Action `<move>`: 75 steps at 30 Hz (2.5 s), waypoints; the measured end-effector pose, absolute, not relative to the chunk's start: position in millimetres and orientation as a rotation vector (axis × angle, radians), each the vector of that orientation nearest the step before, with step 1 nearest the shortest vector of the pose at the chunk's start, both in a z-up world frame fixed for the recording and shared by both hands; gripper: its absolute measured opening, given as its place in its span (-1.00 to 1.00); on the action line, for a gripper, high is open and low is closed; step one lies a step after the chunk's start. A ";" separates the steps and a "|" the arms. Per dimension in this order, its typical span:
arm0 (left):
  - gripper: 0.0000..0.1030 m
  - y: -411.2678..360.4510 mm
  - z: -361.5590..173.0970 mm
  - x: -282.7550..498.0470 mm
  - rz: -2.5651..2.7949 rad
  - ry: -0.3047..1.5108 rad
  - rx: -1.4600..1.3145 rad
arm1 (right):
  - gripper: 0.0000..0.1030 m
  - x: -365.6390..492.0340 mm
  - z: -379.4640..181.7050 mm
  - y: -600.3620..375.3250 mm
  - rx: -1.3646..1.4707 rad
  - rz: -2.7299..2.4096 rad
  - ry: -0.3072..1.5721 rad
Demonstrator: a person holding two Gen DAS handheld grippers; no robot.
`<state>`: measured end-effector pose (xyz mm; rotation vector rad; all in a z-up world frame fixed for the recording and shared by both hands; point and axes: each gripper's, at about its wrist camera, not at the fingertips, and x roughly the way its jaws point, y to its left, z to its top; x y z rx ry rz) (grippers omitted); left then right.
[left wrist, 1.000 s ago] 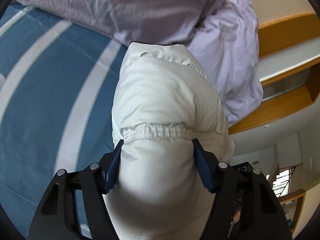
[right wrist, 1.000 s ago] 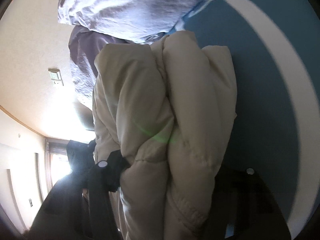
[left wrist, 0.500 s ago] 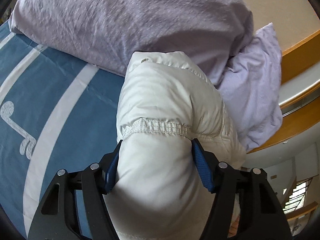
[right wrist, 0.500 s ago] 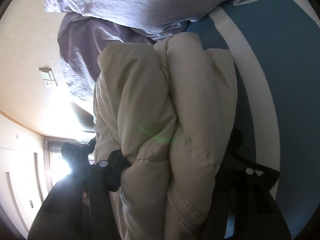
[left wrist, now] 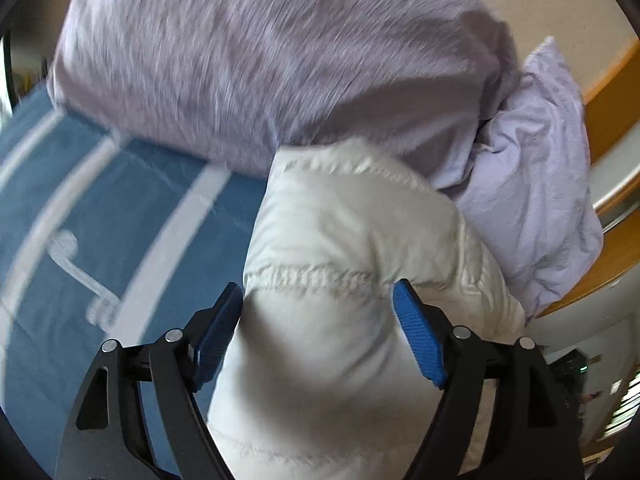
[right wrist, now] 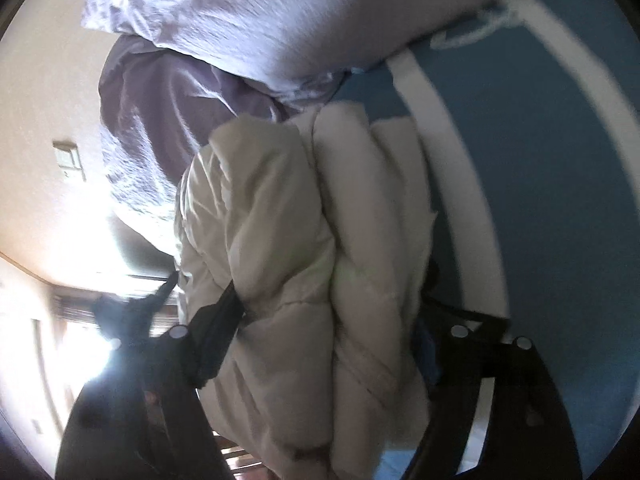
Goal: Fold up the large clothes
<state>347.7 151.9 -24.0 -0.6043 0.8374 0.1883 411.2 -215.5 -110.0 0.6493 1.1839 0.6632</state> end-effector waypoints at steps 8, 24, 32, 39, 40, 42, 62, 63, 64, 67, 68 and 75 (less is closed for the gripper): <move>0.68 102.3 3.9 340.0 0.167 0.770 -0.297 | 0.53 390.2 -57.8 -229.0 0.466 0.451 0.952; 0.73 53.2 -30.7 323.6 0.111 0.798 -0.104 | -0.20 334.6 -84.2 -141.2 -0.005 0.487 0.839; 0.77 48.2 -20.5 297.5 0.184 0.761 -0.066 | -0.20 330.9 -99.8 -142.6 0.005 0.446 0.833; 0.82 57.7 -9.3 275.6 0.218 0.735 -0.062 | -0.19 330.1 -106.7 -147.5 0.041 0.426 0.848; 0.82 58.7 -8.8 273.6 0.221 0.734 -0.064 | -0.19 330.1 -107.5 -146.3 0.044 0.422 0.849; 0.83 61.1 -6.7 268.0 0.229 0.731 -0.065 | -0.19 328.8 -107.6 -146.3 0.051 0.411 0.855; 0.84 63.1 3.3 183.4 0.185 0.727 -0.142 | 0.96 224.4 -48.4 -176.4 -0.043 0.320 0.744; 0.84 61.8 3.8 177.5 0.180 0.727 -0.143 | 0.96 213.5 -45.0 -179.3 -0.043 0.320 0.737; 0.84 60.8 4.2 169.4 0.174 0.728 -0.147 | 0.96 203.0 -42.5 -181.2 -0.047 0.319 0.735; 0.85 58.9 4.1 149.3 0.158 0.733 -0.167 | 0.96 178.6 -39.4 -184.3 -0.048 0.339 0.750; 0.85 58.8 3.4 143.9 0.154 0.737 -0.174 | 0.96 171.1 -40.0 -184.7 -0.044 0.350 0.760; 0.85 55.6 -0.4 112.4 0.119 0.762 -0.231 | 0.96 125.6 -46.7 -181.6 -0.020 0.397 0.812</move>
